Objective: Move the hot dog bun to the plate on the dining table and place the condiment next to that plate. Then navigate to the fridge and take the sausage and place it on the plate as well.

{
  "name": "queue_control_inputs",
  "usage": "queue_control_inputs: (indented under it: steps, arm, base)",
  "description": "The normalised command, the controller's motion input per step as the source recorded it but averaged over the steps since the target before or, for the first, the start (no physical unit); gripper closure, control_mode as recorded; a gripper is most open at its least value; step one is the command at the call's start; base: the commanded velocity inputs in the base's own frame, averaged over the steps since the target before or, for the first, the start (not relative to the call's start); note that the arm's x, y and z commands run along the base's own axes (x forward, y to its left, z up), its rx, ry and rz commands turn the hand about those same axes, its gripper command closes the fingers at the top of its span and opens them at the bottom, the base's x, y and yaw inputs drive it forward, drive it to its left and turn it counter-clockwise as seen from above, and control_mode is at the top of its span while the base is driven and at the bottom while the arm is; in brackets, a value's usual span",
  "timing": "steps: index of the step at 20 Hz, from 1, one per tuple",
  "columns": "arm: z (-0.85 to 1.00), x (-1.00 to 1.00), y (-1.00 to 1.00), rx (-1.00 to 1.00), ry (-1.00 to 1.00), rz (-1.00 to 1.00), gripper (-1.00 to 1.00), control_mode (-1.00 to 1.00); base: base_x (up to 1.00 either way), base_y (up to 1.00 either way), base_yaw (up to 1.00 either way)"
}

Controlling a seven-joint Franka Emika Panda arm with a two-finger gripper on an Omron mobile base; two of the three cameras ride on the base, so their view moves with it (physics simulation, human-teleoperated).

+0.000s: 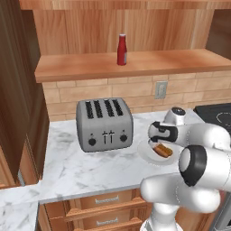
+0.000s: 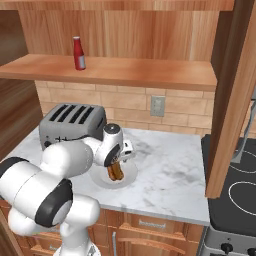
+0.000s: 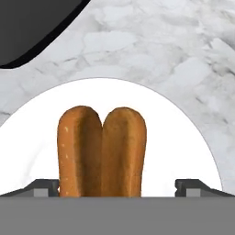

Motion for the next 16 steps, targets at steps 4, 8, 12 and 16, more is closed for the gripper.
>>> queue_control_inputs:
  steps: [4,8,12,16]
  arm:
    - [-0.16,-0.51,0.04,0.00,0.00,0.00,-1.00,-1.00]
    - [-0.20,0.01,0.00,0.00,0.00,0.00,-1.00,-1.00]
    - [-0.24,0.19,0.00,0.00,0.00,0.00,-1.00,-1.00]
    - [-0.23,0.30,-0.06,0.00,0.00,0.00,-1.00,-1.00]
  base:
    - [0.00,0.00,0.00]
    - [0.00,0.00,0.00]
    - [0.00,0.00,0.00]
    - [0.00,0.00,0.00]
